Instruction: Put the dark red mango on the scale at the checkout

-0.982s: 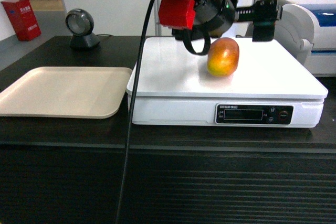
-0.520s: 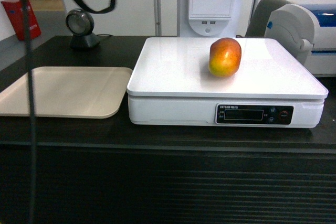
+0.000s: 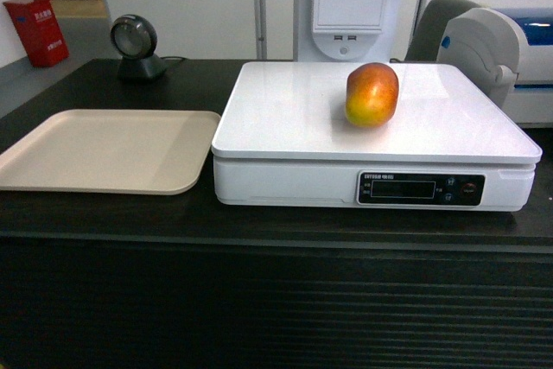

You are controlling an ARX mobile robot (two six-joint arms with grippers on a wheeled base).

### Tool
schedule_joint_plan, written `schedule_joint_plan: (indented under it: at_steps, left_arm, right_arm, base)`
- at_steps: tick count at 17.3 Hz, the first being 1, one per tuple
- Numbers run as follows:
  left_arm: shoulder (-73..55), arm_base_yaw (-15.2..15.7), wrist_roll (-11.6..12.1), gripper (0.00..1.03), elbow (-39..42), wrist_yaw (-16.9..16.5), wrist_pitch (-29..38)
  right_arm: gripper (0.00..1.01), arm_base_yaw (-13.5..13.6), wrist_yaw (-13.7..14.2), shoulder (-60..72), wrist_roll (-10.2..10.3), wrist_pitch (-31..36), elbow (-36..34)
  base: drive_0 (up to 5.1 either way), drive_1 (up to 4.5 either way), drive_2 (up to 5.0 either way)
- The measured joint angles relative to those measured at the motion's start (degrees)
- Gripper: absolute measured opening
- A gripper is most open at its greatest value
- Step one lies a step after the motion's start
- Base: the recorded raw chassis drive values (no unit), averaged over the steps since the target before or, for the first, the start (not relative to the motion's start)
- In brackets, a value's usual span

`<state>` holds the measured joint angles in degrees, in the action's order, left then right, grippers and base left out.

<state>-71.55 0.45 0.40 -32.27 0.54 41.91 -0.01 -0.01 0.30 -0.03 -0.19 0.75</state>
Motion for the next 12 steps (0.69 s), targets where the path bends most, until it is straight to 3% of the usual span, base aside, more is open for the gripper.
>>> schedule_joint_plan:
  at_steps: [3,6,12]
  left_arm:
    - [5.29,-0.5,-0.11,0.01,11.15,-0.5,2.05]
    - [12.63,-0.42,-0.22,0.02,18.08,-0.5,2.71]
    - [25.75,-0.46,-0.22,0.02,26.43,-0.5,-2.64]
  right_arm:
    - [0.98,0.0,0.0,0.0,0.0,-0.04,0.0]
    - [0.98,0.0,0.0,0.0,0.0,-0.02,0.0]
    - [0.98,0.0,0.0,0.0,0.0,-0.02,0.0]
  base:
    - [0.0,0.0,0.0]
    - [0.0,0.0,0.0]
    - [0.0,0.0,0.0]
